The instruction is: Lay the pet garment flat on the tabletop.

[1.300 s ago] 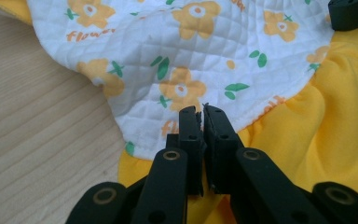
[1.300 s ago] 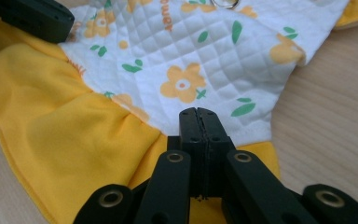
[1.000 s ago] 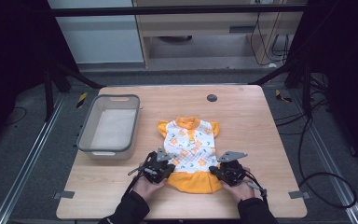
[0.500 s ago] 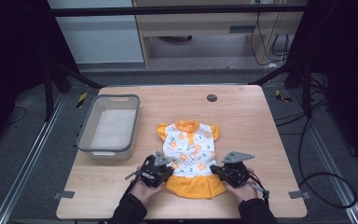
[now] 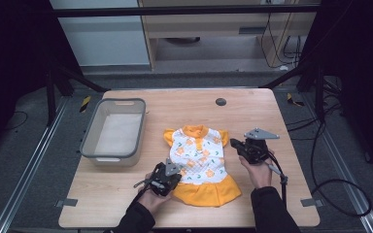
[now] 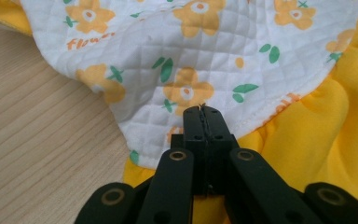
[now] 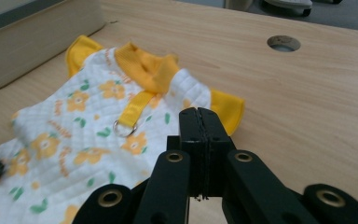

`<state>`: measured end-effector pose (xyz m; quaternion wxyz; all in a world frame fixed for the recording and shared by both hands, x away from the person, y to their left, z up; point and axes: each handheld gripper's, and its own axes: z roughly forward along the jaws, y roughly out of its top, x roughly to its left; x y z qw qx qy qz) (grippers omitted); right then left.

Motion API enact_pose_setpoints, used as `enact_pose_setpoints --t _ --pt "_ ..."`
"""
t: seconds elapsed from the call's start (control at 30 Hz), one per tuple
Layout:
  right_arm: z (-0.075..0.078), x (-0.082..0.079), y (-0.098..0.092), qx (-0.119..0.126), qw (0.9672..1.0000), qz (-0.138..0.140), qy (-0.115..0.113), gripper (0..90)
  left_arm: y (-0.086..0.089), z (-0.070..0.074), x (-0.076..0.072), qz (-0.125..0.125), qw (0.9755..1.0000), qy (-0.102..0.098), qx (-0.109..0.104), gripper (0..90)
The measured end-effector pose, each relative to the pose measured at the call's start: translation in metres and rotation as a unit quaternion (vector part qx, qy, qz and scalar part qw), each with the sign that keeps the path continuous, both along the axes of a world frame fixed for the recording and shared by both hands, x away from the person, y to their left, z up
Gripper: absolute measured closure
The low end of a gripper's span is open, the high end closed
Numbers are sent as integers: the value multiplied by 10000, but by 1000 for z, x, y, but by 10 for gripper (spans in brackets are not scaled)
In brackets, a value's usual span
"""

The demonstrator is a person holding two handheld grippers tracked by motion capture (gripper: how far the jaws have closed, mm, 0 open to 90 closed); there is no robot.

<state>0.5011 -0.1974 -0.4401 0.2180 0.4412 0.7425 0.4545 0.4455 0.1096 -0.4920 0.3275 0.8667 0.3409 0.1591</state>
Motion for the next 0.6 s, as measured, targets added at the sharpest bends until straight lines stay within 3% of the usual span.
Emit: enact_pose_setpoints --t 0.03,0.13,0.3,0.6 --pt "0 12 2 -29 10000 -65 16 858 0 0 0 -21 10000 -6 10 899" --pt "0 23 5 -72 9999 -144 42 829 1 -1 0 -55 10000 -24 25 898" --pt "-12 54 12 -169 9992 -334 124 694 1 0 0 -116 9999 -77 99 898" --pt "-41 80 19 -388 9980 -337 363 609 2 0 1 -82 9998 -86 173 898"
